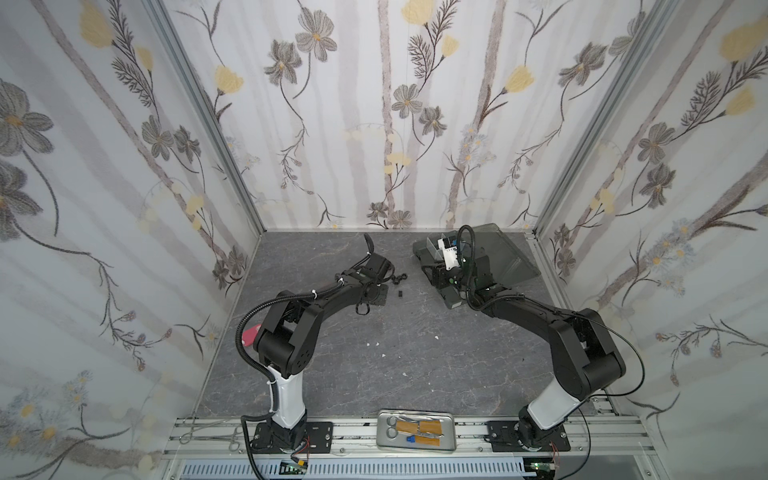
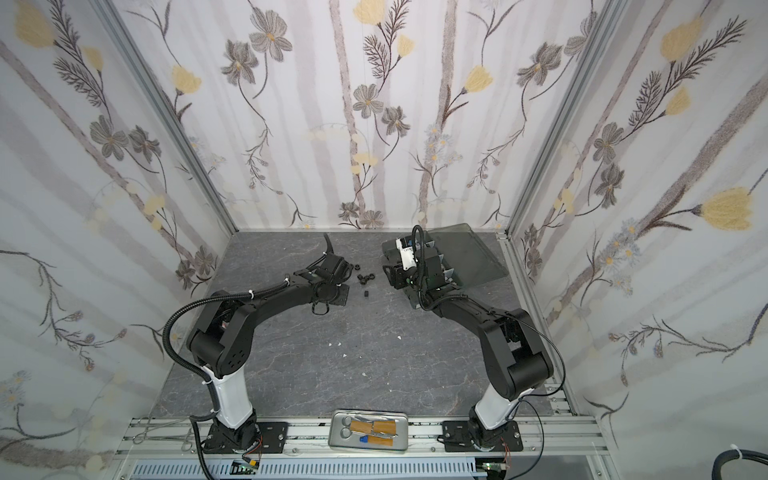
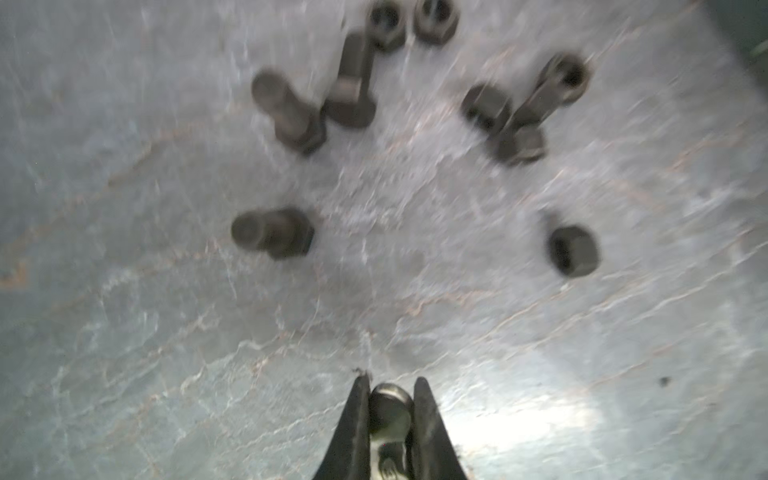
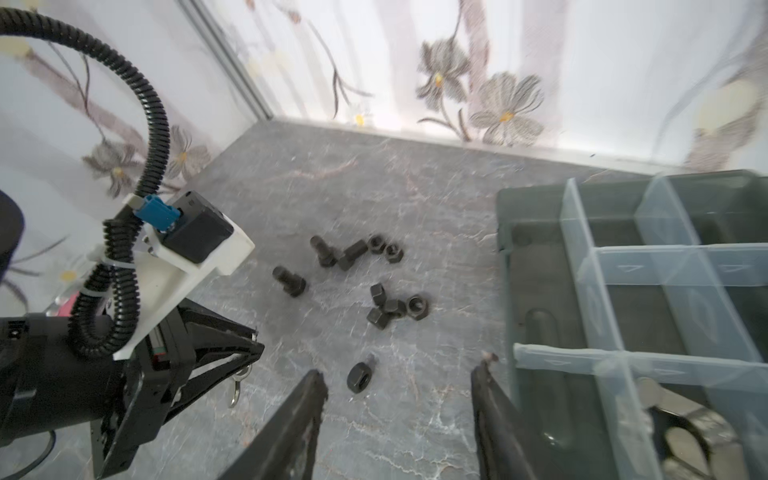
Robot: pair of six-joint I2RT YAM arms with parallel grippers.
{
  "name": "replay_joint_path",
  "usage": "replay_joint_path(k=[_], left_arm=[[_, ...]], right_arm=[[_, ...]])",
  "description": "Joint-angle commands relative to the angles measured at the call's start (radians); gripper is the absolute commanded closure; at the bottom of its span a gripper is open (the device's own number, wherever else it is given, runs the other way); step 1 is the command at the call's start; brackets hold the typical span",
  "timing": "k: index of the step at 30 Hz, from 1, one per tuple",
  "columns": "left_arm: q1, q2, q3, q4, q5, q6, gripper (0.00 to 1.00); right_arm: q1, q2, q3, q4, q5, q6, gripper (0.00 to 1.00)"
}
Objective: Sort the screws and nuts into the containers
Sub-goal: 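Carry the wing nut in the left gripper over the wing nut compartment, then open the left gripper to drop the wing nut into the compartment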
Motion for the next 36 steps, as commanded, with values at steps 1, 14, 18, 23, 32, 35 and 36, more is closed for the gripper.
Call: replay_joint_path(k=[1,14,18,23,32,35,36], left_arm=[[-0.031,0.059,0.133,0.034,0.029,0.048,0.89],[-0.168,0.523,0.874,0.036,0.215,0.099,0.89],[-0.186,0.642,1.048,0.032,0.267,0.085,0.89],[-0.193,0.669,1.028,0.171,0.355,0.043,0.88],[-0.194,0.719,1.016,0.251,0.351,0.020,0.76],[-0.194,0.700,1.006,0.248,0.333,0.026,0.62],[-0.194,0.688,0.994,0.251,0.326,0.027,0.59]], right_arm=[[-0.042,-0.074,-0.058,0.142,0.121,0.092,0.43],[-0.126,-0.221,-0.212,0.179,0.245,0.167,0.41],[-0.137,-0.252,-0.235,0.173,0.250,0.165,0.41],[-0.150,-0.280,-0.270,0.178,0.274,0.160,0.41],[-0.159,-0.327,-0.302,0.185,0.269,0.165,0.41],[-0.161,-0.337,-0.307,0.179,0.271,0.158,0.41],[-0.160,-0.338,-0.307,0.175,0.271,0.155,0.41]])
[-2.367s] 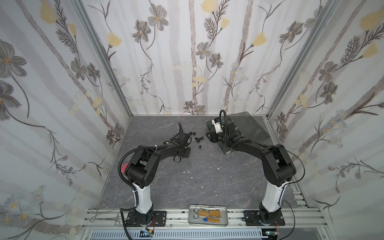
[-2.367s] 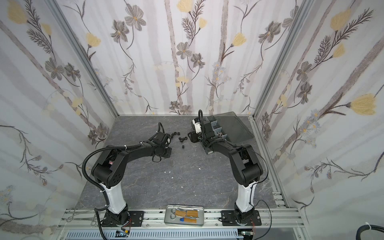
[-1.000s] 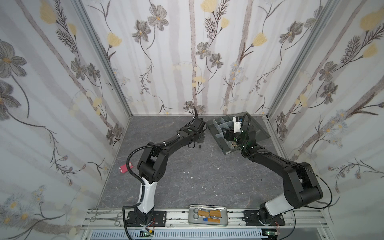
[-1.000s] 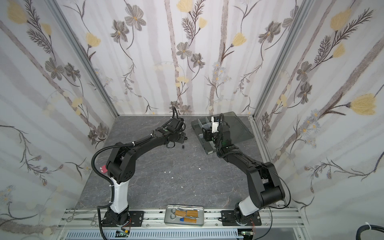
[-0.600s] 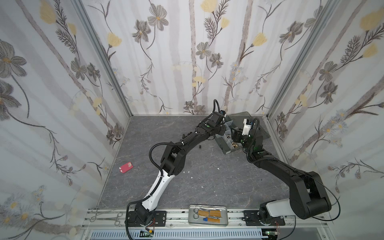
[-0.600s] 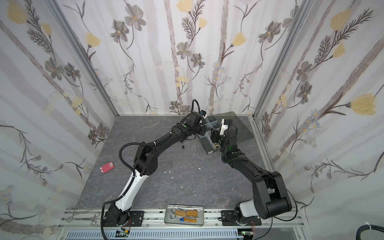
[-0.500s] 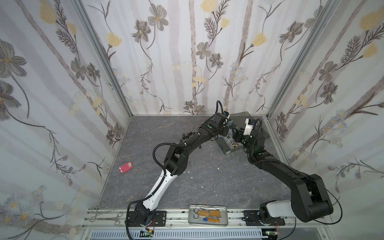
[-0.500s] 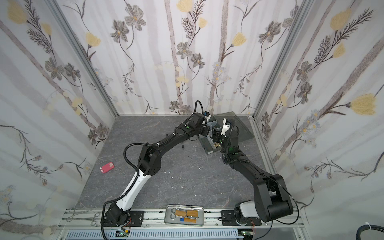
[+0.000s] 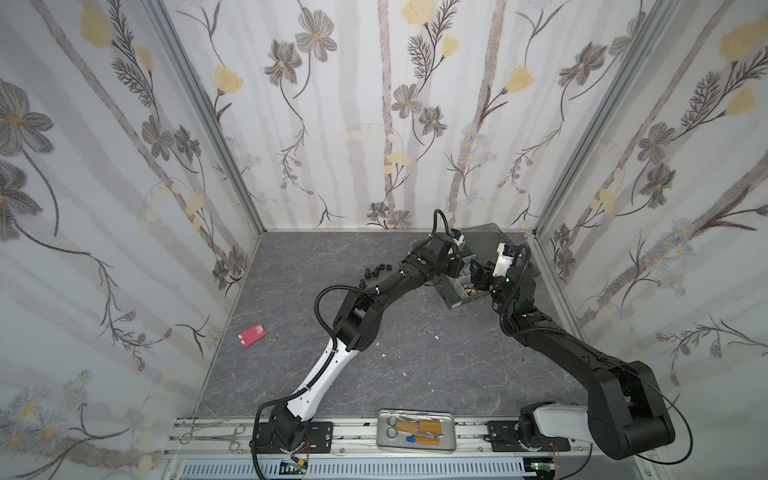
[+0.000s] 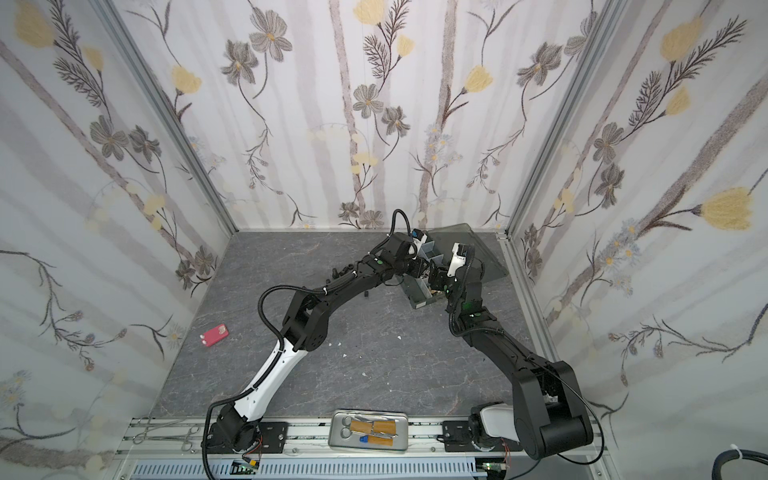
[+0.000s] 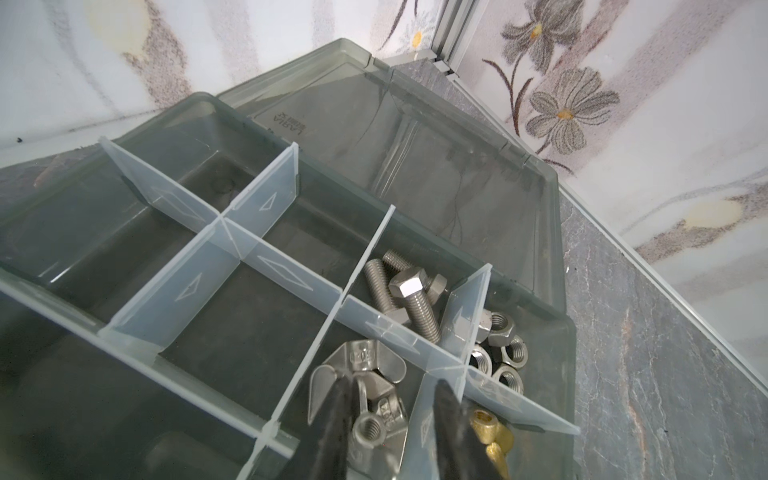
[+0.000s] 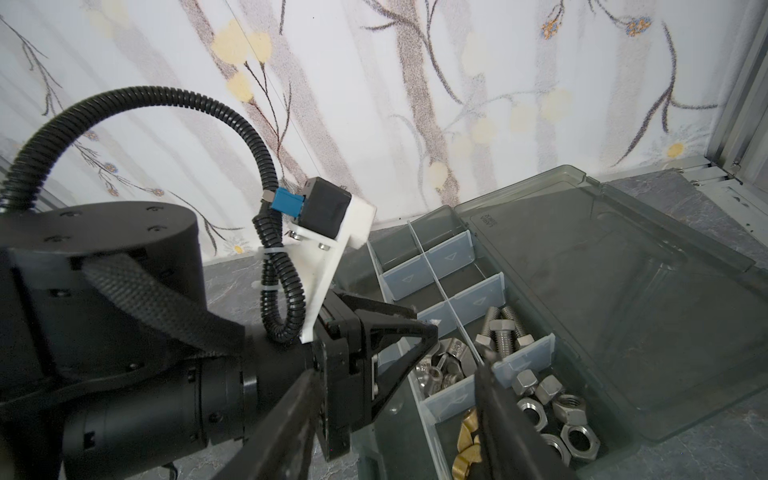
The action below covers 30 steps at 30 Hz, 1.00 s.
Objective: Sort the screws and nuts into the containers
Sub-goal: 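Open the left gripper to drop the wing nut into the compartment, then move the open left gripper back over the pile of parts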
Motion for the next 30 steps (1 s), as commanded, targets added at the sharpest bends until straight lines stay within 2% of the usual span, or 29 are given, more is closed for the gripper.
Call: replay_joint_path(k=[1,4,6,8,11,13,15,19,22,26,30], left_arm=[[0.000,-0.046,-0.028,0.048,-0.035,0.007,0.59],[0.000,-0.149,-0.139,0.078,-0.087,0.016,0.59],[0.004,-0.279,-0.314,0.179,-0.122,0.017,0.58],[0.013,-0.444,-0.567,0.365,-0.142,0.014,0.57],[0.041,-0.659,-0.882,0.599,-0.169,0.002,0.44],[0.073,-0.754,-1.018,0.661,-0.183,-0.014,0.42],[0.117,-0.818,-1.119,0.663,-0.200,-0.041,0.41],[0.206,-0.941,-1.318,0.685,-0.224,-0.082,0.39],[0.244,-1.038,-1.454,0.699,-0.269,-0.049,0.36],[0.266,-1.184,-1.653,0.777,-0.313,0.034,0.20],[0.293,-1.294,-1.816,0.856,-0.286,0.079,0.07]], right_arm=[[-0.002,-0.012,-0.007,0.030,0.009,-0.006,0.41],[-0.002,-0.014,-0.014,0.040,-0.006,-0.008,0.41],[-0.002,-0.012,-0.017,0.051,-0.043,-0.011,0.41],[-0.001,0.007,-0.014,0.068,-0.108,-0.011,0.41],[0.004,0.060,0.012,0.085,-0.238,-0.014,0.41],[0.019,0.119,0.051,0.084,-0.342,-0.017,0.41],[0.058,0.196,0.130,0.033,-0.378,-0.026,0.41],[0.194,0.366,0.296,-0.123,-0.268,-0.110,0.43],[0.264,0.493,0.442,-0.257,-0.207,-0.131,0.47],[0.315,0.606,0.554,-0.346,-0.160,-0.122,0.51],[0.335,0.695,0.653,-0.455,-0.141,-0.112,0.55]])
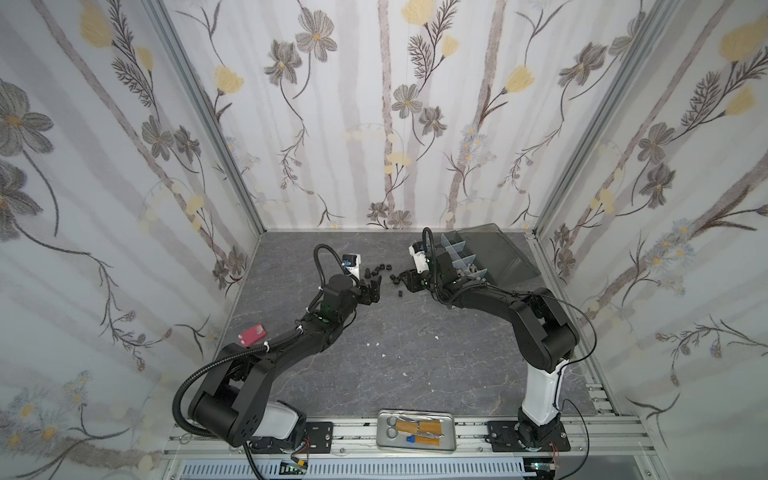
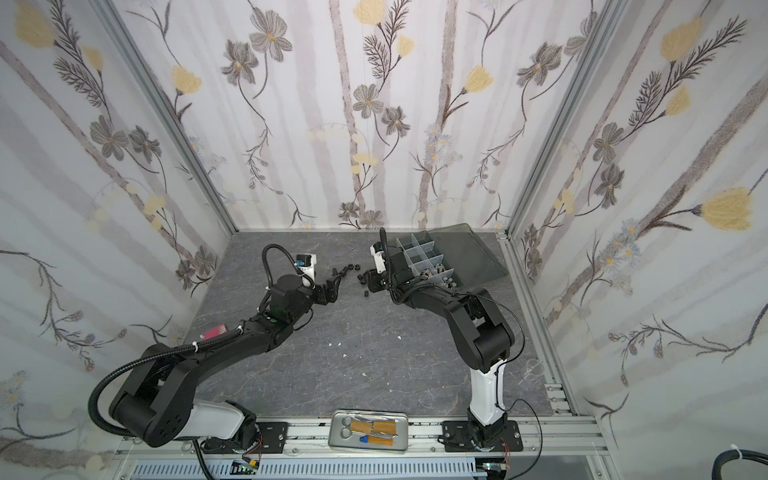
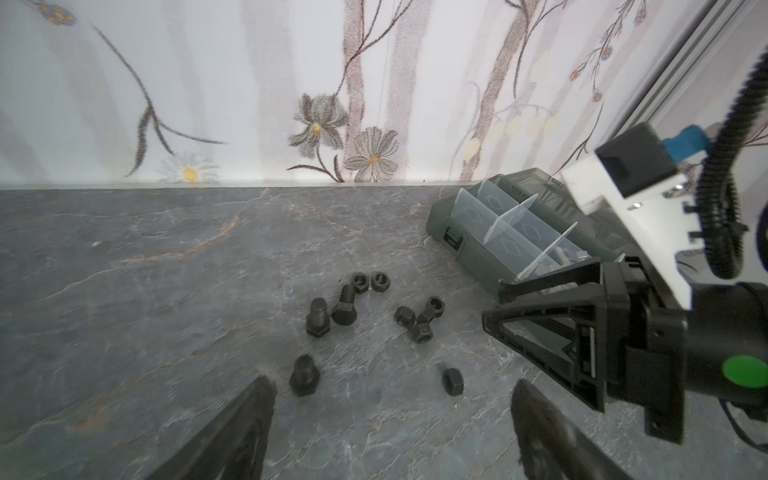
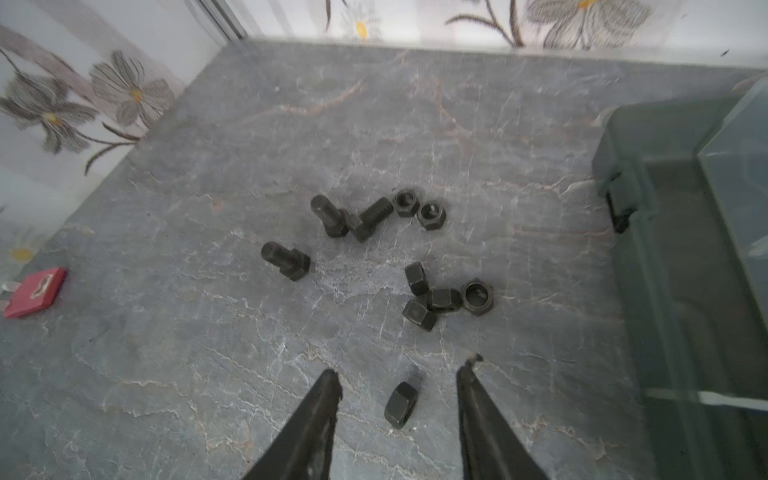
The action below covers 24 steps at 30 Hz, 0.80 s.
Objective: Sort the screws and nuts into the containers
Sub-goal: 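Move the open left gripper back over the pile of parts, then lower the right gripper onto a dark hex nut and close on it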
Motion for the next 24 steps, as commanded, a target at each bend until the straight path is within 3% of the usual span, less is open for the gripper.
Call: replay_joint_path(k=[1,7,21,24], left_arm=[[0.016,-0.064,-0.102,0.132,0.014,0.059,0.04],[0.020,-0.108,-0.226,0.225,0.034,0.060,0.00],[0.020,-0.032,-0.195,0.280,0.066,0.039,0.00],[0.020,-0.017,-0.190,0.283,0.068,0.033,0.00]], right_arm=[[0.012,0.056,0.067,-0.135,0.038,-0.004,0.55],[0.035,0.125,0.125,-0.200,0.064,-0.013,0.57],[0.049,0.218,0.193,-0.261,0.077,0.009,0.64],[0.052,0.220,0.188,-0.266,0.076,0.006,0.70]])
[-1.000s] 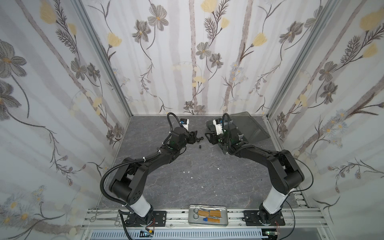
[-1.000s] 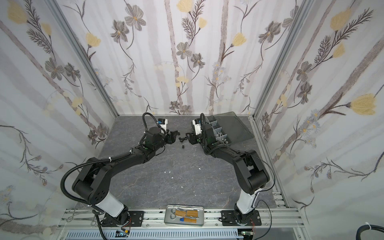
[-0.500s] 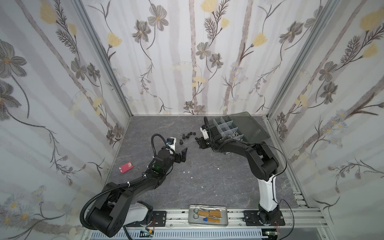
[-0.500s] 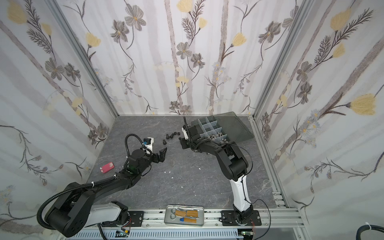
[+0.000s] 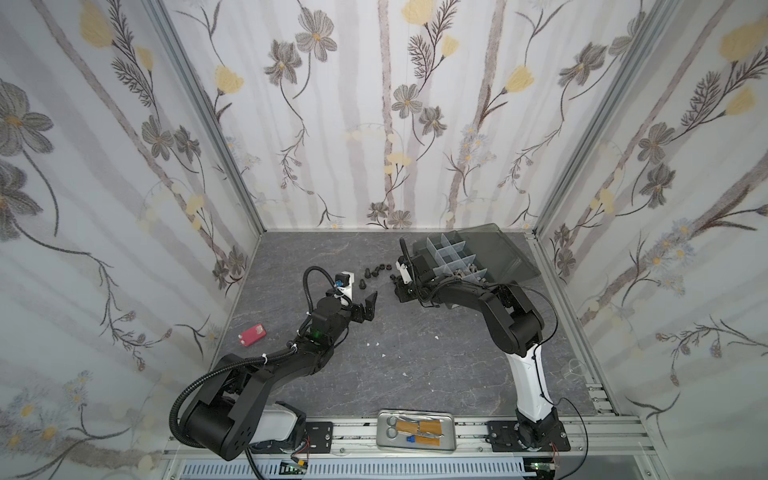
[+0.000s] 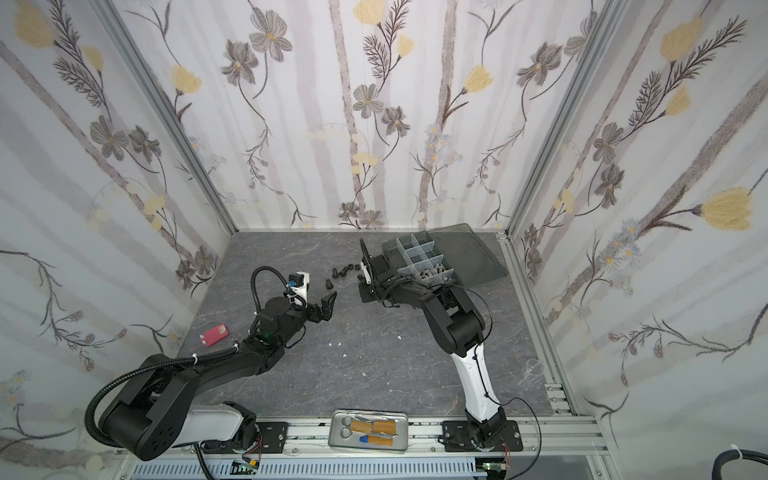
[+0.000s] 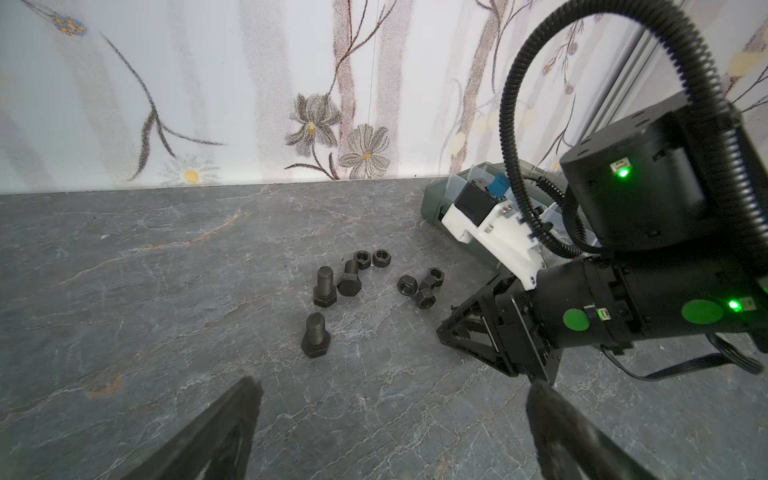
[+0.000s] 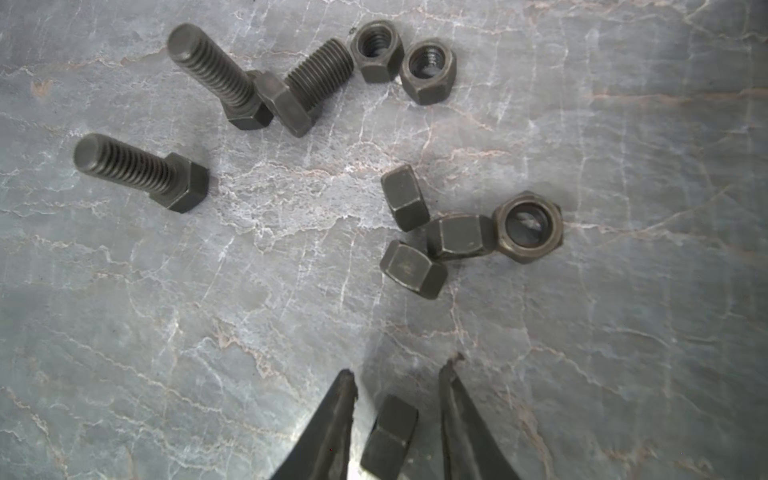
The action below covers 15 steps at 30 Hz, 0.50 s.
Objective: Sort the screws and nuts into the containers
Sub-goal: 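Lower the right gripper onto a dark hex nut and close on it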
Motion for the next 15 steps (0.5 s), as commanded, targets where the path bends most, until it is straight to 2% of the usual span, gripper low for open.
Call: replay_joint_path(k=[1,6,10,15], left_arm=[[0.001,0.014,0.013,0.042,0.011,-0.015,0.00],[0.001,0.025,0.022,0.047,0.012,-0.026,0.00],[0.000,0.037,0.033,0.047,0.009,-0.026,0.00],[-0.002,0.044,0.060,0.044,0.029,-0.031,0.00]], right_arm=[[0.005,0.004,-0.003,-0.028,0.004,0.002,0.73],[0.004,-0.025,-0.027,-0.029,0.010,0.000,0.85],[0.003,-0.050,-0.039,-0.029,0.019,-0.003,0.89],[-0.011,-0.100,-0.048,-0.020,-0.026,0.001,0.93]])
